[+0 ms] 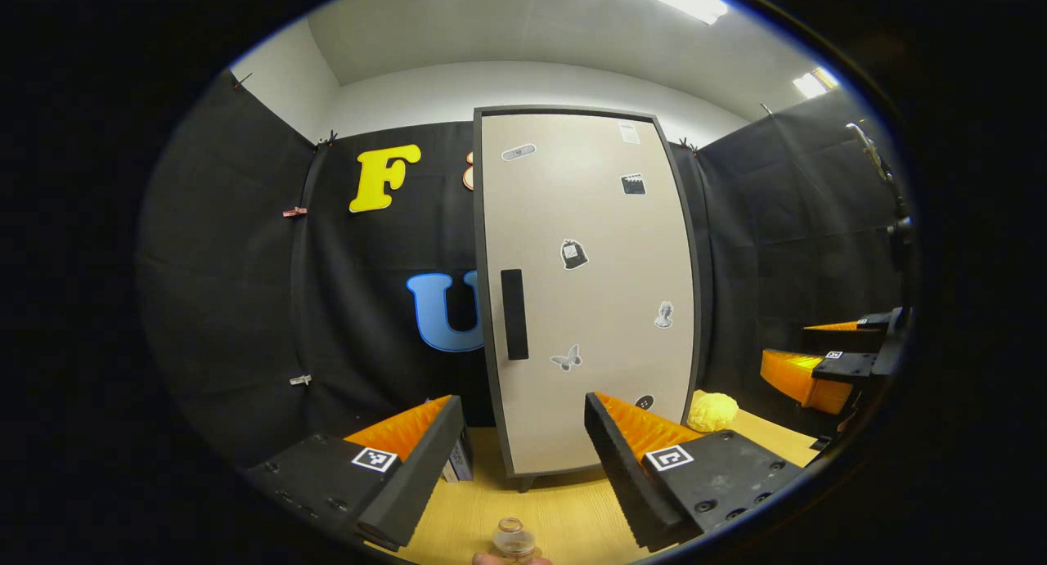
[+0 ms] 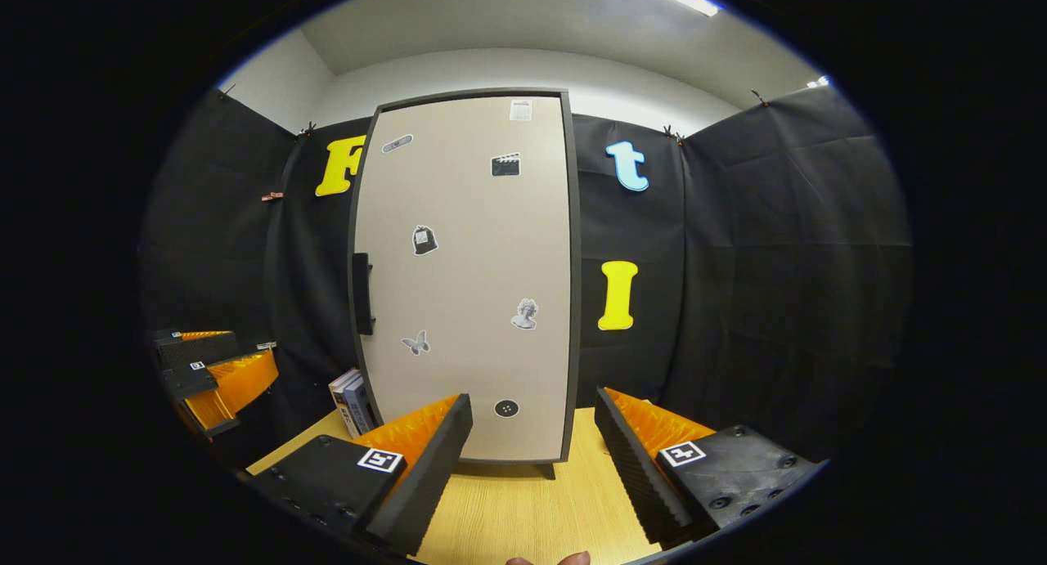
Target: Open the cabinet door with the right hand, grasp the bottle in the cabinet with the left hand and place it on the coaster, then close the cabinet door with the right hand.
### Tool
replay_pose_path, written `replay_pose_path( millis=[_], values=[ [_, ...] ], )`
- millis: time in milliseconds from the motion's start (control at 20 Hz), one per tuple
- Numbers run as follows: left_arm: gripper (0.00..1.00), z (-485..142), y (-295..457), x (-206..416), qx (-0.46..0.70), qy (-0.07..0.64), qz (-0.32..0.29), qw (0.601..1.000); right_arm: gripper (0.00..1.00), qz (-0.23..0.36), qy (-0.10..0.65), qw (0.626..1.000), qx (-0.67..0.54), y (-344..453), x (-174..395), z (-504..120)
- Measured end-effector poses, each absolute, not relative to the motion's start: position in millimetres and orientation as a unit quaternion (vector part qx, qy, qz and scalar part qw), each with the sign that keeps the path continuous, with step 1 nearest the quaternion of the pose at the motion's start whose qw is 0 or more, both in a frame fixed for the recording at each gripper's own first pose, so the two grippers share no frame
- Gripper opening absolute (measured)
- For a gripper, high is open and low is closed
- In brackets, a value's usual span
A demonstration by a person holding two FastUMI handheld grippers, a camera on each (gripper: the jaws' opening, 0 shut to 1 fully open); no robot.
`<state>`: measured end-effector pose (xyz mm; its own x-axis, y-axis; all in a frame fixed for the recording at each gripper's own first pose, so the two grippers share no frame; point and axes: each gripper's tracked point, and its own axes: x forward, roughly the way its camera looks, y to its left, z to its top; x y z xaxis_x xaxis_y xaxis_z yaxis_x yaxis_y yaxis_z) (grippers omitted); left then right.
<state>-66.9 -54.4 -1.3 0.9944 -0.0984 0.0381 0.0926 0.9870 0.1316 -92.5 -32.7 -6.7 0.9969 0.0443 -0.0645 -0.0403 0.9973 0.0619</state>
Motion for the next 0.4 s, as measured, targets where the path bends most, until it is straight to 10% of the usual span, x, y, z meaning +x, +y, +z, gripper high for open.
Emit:
replay_pose_path(
  millis=[400],
  values=[
    [0.94, -1.3, -54.6, -66.8, 0.067, -0.023, -0.048, 0.996, 0.98, 0.023, 0.033, 0.999, 0.03, -33.9, -91.4, -6.8]
  ],
)
